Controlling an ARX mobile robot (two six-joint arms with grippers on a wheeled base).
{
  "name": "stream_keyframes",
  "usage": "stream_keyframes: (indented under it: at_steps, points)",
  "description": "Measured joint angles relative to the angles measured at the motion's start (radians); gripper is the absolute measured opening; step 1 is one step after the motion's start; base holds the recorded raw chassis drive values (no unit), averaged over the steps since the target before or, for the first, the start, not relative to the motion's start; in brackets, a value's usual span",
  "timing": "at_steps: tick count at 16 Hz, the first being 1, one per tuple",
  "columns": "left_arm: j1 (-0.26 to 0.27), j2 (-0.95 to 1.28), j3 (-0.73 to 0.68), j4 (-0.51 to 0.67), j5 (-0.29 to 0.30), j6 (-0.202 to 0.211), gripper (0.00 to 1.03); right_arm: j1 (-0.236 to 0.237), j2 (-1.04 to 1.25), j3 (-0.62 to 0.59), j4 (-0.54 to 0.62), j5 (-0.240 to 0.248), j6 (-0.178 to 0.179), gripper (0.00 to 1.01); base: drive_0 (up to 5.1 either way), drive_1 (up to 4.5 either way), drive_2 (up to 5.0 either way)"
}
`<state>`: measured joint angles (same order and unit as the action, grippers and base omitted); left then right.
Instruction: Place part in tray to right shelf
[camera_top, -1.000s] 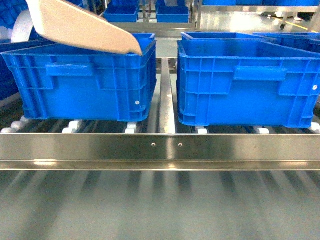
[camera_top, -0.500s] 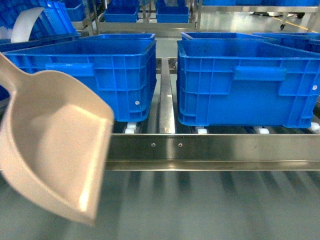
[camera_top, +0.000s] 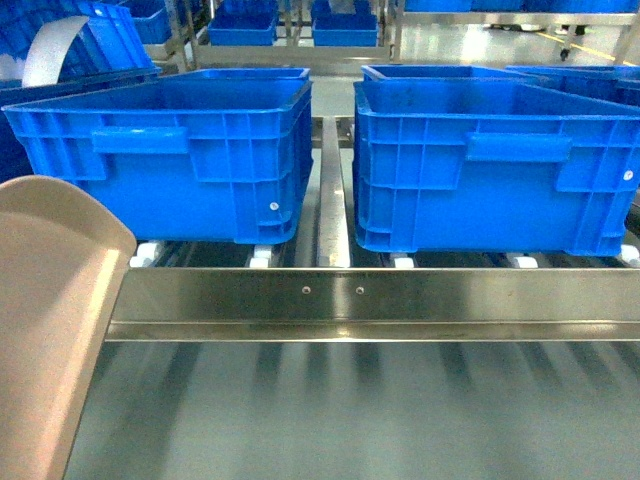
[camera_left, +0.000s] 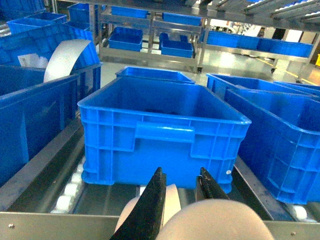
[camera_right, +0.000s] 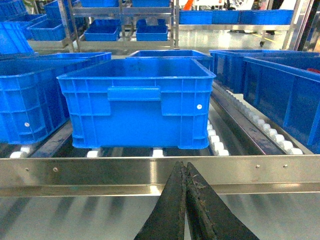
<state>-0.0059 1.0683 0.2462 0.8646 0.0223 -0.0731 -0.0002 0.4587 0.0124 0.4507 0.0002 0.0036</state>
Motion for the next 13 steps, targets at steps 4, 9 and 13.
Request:
stream_keyframes:
  at_steps: [4, 9, 13]
  points:
    - [0.004, -0.126, -0.113, -0.081, -0.023, 0.045, 0.14, 0.0, -0.115, 0.0, -0.108, 0.0, 0.0, 0.02, 0.0, 0.0, 0.0]
    - [0.006, -0.321, -0.179, -0.196, -0.023, 0.055, 0.14, 0.0, -0.224, 0.0, -0.216, 0.0, 0.0, 0.02, 0.0, 0.0, 0.0]
    - [0.006, -0.406, -0.23, -0.239, -0.024, 0.055, 0.14, 0.0, -0.276, 0.0, -0.269, 0.0, 0.0, 0.02, 0.0, 0.0, 0.0]
